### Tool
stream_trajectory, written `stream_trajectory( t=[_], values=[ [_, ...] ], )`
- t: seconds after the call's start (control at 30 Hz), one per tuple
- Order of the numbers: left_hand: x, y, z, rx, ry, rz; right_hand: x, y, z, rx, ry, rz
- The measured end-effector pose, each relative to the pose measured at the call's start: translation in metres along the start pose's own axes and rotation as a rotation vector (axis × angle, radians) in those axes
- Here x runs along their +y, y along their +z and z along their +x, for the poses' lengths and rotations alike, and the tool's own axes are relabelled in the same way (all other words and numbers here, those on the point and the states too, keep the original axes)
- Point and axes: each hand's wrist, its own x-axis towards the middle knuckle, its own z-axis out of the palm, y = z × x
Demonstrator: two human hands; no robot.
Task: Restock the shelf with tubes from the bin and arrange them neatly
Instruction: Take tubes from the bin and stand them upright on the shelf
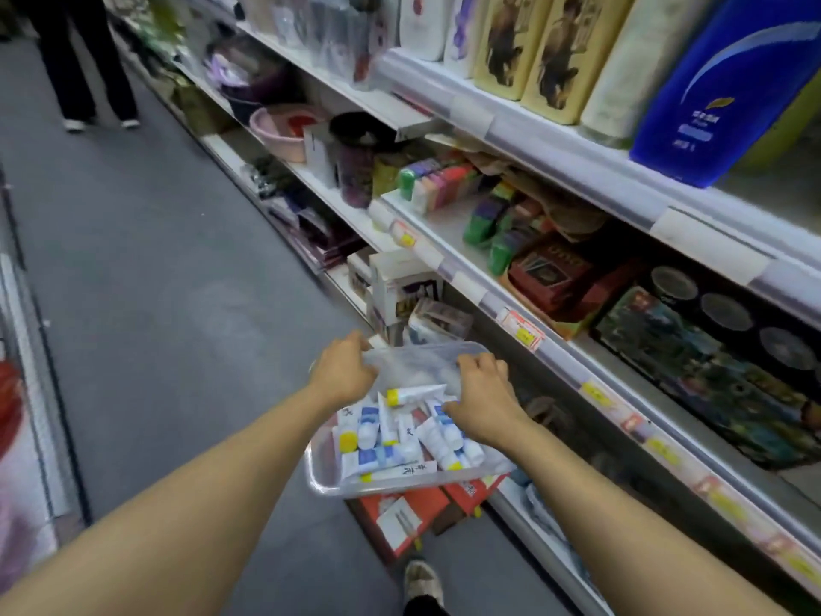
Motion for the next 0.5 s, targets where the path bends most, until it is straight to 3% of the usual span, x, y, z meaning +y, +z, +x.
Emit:
stream_trajectory(
  t=[0.5],
  values=[
    [-0.080,0.107,0.080,-0.124,-0.376,-0.039,0.042,0.101,0.133,-0.306,0.006,0.064]
  ],
)
